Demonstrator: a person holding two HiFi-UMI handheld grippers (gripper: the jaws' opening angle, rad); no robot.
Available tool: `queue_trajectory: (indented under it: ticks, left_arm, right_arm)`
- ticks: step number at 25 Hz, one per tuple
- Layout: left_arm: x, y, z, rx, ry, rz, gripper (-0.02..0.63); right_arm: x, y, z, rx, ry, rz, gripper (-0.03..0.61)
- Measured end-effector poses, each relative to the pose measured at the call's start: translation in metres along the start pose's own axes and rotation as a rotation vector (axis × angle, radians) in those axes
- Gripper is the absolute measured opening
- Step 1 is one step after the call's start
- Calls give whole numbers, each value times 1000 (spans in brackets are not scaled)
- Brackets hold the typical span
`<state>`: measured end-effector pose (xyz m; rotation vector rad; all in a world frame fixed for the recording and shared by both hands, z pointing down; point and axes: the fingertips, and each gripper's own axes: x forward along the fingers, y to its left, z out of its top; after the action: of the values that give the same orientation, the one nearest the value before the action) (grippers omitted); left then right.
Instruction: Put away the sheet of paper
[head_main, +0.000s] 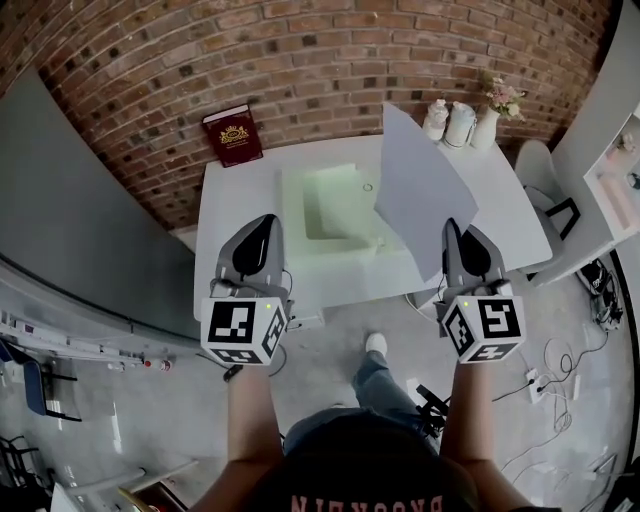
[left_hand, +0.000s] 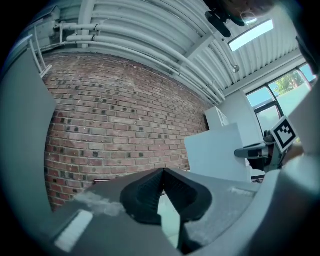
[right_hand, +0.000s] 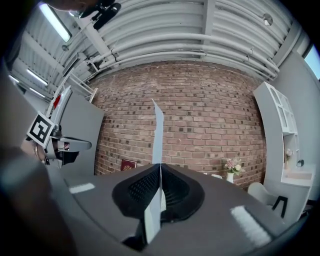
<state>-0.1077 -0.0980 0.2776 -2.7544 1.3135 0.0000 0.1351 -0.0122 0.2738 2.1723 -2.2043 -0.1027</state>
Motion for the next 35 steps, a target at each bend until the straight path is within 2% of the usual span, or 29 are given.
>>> queue_trajectory:
  ticks: [8,19,26,35]
  left_arm:
    - [82,1,-6,19,21,54,-9]
    - [167,21,-18,-37,43,195,-9]
    - [184,25,-37,-44,89,229,-9]
    - [184,30,-68,-67,169,241,-9]
  right_arm:
    - [84,-52,-12,36,9,83,0]
    - [188,-101,-32,123,53,244,0]
    - [213,-108,-54,182,109,313,0]
    - [216,-95,-96,242,227,376,0]
